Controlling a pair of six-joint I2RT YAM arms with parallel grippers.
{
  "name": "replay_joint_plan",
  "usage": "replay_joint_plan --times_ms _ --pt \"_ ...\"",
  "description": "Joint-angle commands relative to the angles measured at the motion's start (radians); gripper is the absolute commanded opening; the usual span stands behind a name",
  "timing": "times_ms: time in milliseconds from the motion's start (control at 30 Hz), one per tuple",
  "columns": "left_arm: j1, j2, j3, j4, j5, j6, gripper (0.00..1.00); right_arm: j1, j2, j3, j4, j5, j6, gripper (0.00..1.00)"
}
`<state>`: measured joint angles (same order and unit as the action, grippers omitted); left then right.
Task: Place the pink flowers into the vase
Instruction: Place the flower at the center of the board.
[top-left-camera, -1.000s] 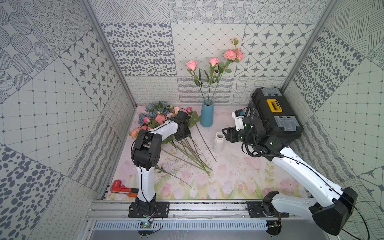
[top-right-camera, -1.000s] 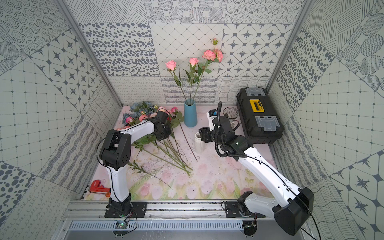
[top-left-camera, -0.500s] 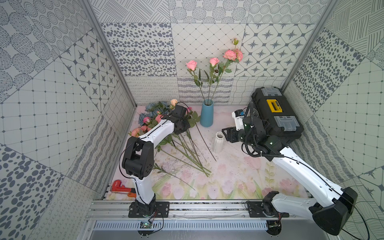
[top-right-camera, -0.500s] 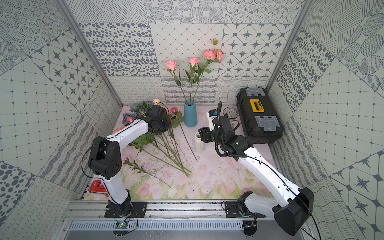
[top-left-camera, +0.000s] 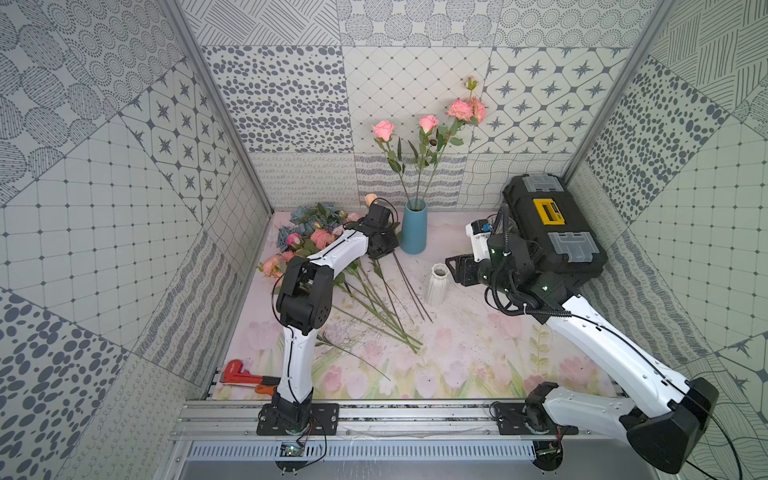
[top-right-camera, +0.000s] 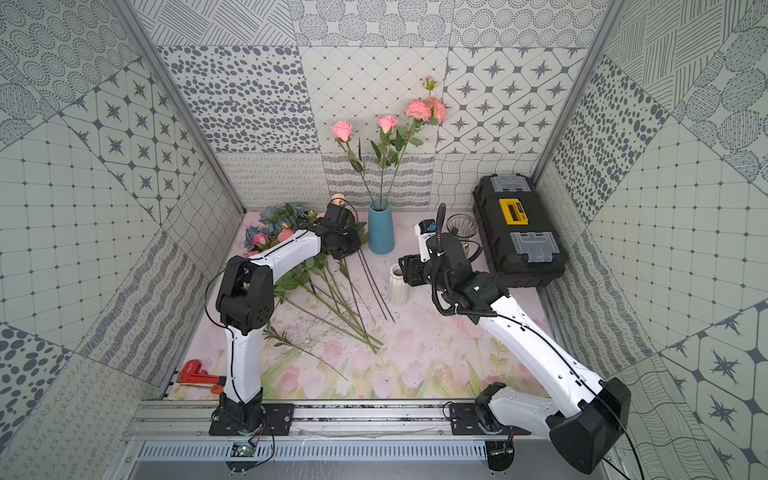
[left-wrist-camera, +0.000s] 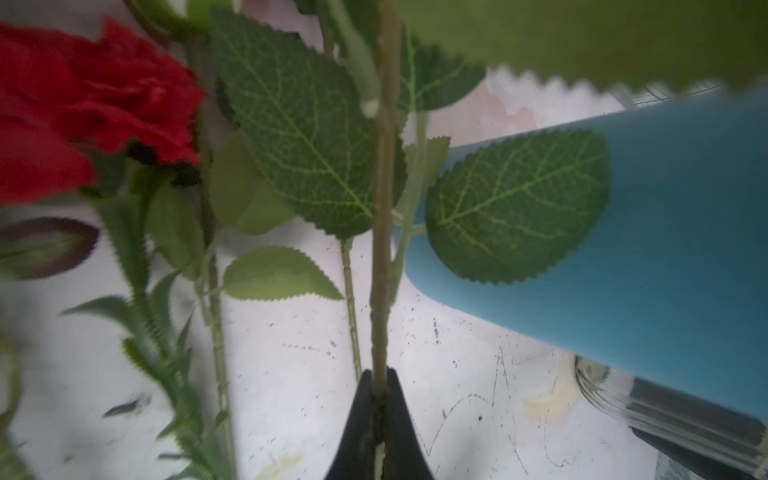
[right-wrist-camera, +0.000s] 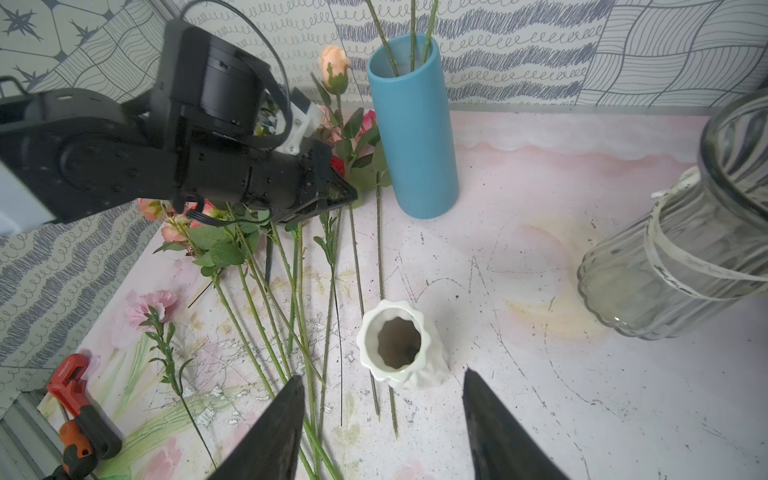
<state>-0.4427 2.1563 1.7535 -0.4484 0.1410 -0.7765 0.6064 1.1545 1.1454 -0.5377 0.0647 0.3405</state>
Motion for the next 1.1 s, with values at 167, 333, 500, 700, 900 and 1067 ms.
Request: replay_joint_plan --times_ms 167,333,500,700,900,1067 --pt "-0.011 0.095 0.088 0.008 0.079 -0.032 0.32 -0.003 -0.040 -0.019 0.008 0.019 0.001 0.61" --pt "-0.008 -0.018 0.048 -0.049 0.008 0.003 0.52 -0.002 -0.024 -0.015 0.030 -0.003 0.006 0.61" --pt "0.014 -0.238 -0.066 -0.104 -0.107 0.019 0.56 -0.002 -0.005 -0.019 0.049 -0.017 0.012 0.61" --pt "0.122 -0.497 -0.241 -0.255 -0.256 -0.004 0.54 -0.003 -0.014 -0.041 0.063 -0.019 0.017 0.61" --pt "0.309 -0.609 -0.424 -0.276 -0.242 -0.015 0.43 -0.003 -0.020 -0.060 0.061 -0.001 0.015 0.61" --pt "0.383 -0.586 -0.495 -0.198 -0.180 -0.026 0.28 -0.003 -0.029 -0.072 0.061 0.005 0.016 0.61"
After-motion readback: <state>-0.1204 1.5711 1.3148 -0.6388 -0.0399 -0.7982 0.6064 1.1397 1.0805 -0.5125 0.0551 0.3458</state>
